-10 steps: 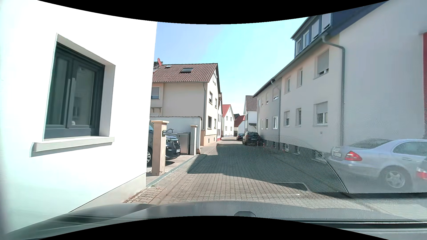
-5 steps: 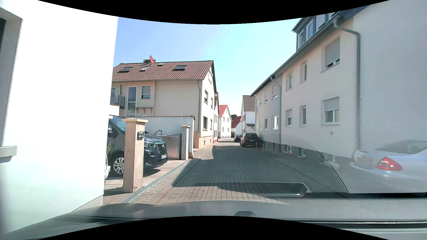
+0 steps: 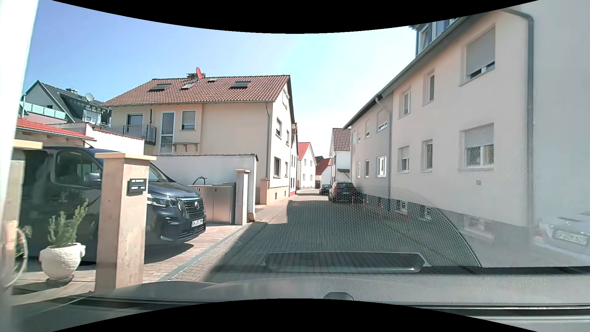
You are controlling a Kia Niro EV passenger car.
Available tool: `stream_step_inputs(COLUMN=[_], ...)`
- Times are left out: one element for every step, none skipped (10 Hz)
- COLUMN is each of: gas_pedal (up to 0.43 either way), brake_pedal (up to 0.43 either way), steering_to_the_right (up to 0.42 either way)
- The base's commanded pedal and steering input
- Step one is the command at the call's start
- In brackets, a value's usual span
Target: Follow the waypoints while adhering to traffic rules and regulations
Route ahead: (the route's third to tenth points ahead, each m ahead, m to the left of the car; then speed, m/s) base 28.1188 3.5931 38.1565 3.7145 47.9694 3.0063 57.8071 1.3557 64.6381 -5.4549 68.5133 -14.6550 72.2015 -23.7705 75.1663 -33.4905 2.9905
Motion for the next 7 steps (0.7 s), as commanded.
stream_step_inputs(gas_pedal=[0.000, 0.000, 0.000, 0.000, 0.000, 0.000, 0.000], brake_pedal=[0.000, 0.000, 0.000, 0.000, 0.000, 0.000, 0.000], steering_to_the_right=[0.030, 0.024, 0.016, 0.009, 0.004, 0.000, 0.000])
